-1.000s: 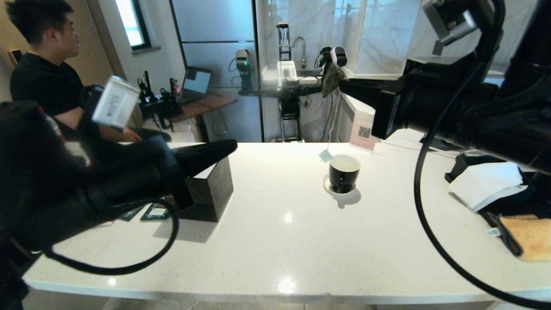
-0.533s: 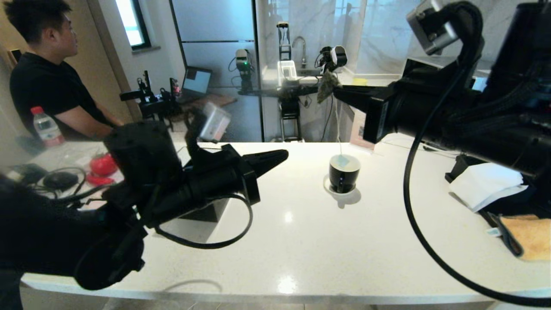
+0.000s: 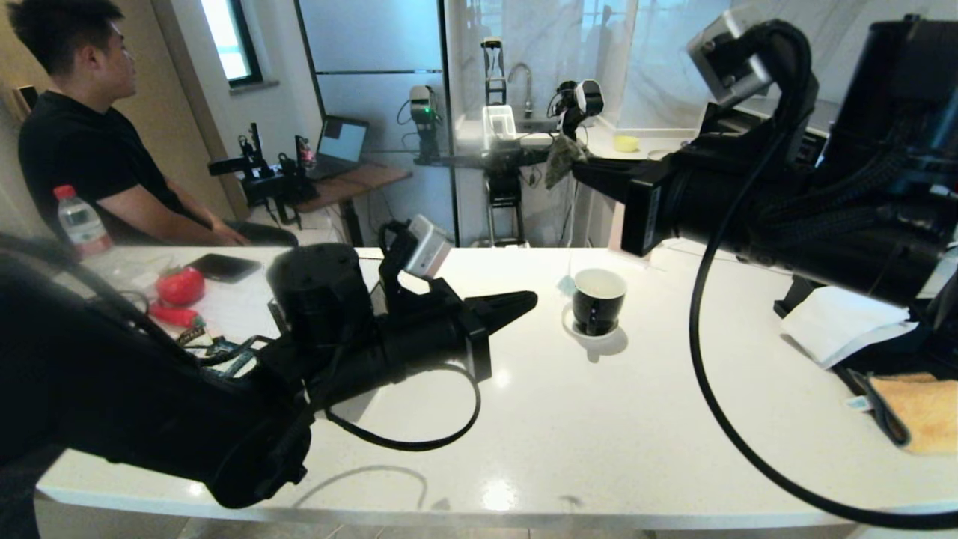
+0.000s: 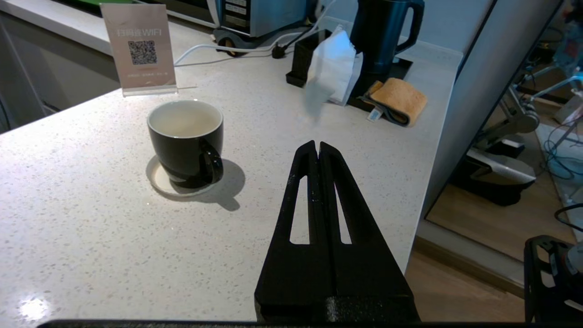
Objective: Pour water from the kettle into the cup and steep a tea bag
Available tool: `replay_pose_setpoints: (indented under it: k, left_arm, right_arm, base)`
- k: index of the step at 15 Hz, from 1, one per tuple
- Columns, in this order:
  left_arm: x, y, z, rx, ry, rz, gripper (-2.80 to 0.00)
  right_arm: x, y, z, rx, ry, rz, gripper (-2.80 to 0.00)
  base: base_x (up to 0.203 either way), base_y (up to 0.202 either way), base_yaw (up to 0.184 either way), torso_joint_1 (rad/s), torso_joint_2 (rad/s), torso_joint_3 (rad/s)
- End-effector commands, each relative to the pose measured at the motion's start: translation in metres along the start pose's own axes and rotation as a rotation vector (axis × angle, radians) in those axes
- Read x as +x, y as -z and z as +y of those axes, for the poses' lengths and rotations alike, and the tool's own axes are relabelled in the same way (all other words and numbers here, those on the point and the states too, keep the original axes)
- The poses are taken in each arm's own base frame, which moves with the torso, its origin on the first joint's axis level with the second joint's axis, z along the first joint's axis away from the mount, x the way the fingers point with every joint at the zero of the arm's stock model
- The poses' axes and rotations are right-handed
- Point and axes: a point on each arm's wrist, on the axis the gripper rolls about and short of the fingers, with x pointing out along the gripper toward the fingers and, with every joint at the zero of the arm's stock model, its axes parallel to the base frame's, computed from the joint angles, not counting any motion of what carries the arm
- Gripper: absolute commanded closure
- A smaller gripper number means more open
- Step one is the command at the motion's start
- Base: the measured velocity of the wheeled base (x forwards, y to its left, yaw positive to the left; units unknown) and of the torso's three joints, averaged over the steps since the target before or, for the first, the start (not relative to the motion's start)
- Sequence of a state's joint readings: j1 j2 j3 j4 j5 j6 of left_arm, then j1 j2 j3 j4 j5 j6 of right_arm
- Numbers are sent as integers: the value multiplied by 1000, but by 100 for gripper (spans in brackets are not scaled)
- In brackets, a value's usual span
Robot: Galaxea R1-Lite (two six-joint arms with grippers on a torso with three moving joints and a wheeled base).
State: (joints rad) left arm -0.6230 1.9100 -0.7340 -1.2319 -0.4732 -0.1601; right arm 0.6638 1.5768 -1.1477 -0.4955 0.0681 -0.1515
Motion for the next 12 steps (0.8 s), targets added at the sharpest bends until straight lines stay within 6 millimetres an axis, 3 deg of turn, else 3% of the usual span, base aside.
replay_pose_setpoints:
  k: [1, 12]
  left_arm:
    - [1, 1, 0, -2, 4, -3, -280]
    - [3, 1, -6, 6, 11, -7, -280]
  right_arm:
    - [0, 0, 0, -2, -1, -1, 0]
    - [4, 1, 0, -2, -1, 2, 0]
  base:
    - [0, 0, 0, 0, 0, 0]
    - [0, 0, 0, 0, 0, 0]
